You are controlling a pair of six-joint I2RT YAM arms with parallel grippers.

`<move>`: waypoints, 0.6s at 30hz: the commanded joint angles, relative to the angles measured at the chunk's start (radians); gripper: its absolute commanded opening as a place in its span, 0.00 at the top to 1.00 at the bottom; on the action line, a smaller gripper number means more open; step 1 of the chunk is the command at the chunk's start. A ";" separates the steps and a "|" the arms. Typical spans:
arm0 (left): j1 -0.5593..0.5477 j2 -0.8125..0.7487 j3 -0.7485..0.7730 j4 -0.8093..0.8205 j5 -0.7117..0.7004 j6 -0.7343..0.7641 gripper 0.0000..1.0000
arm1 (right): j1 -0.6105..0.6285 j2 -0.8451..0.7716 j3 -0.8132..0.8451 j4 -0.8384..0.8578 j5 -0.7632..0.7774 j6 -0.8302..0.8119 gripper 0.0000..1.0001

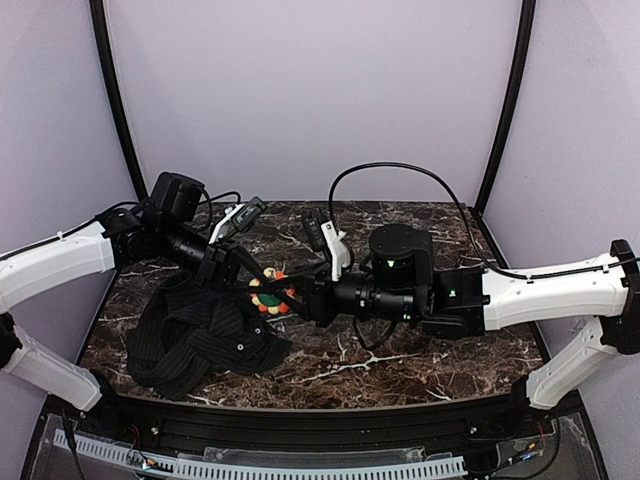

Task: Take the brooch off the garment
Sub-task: Pass from the left arm to the right

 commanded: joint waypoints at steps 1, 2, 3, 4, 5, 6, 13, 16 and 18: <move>0.002 -0.024 -0.016 0.014 0.005 -0.002 0.99 | 0.004 -0.010 0.007 0.010 0.036 0.010 0.71; 0.002 -0.024 -0.016 0.014 0.005 -0.002 0.99 | 0.004 -0.013 0.001 0.012 0.033 0.011 0.71; 0.002 -0.024 -0.015 0.014 0.005 -0.002 0.99 | 0.004 -0.014 0.000 0.013 0.032 0.011 0.71; 0.003 -0.024 -0.017 0.014 0.006 -0.002 0.99 | 0.003 -0.014 -0.001 0.014 0.031 0.012 0.71; 0.003 -0.023 -0.017 0.015 0.008 -0.002 0.99 | 0.002 -0.014 -0.001 0.014 0.027 0.014 0.72; 0.002 -0.024 -0.018 0.015 0.011 -0.002 0.99 | 0.002 -0.013 -0.001 0.014 0.024 0.016 0.73; 0.004 -0.026 -0.019 0.022 0.014 -0.005 0.99 | -0.013 -0.031 -0.035 0.051 0.003 0.050 0.76; 0.004 -0.029 -0.020 0.023 0.015 -0.005 0.99 | -0.032 -0.046 -0.057 0.074 -0.025 0.069 0.77; 0.004 -0.030 -0.021 0.025 0.018 -0.005 0.99 | -0.043 -0.048 -0.069 0.091 -0.055 0.081 0.77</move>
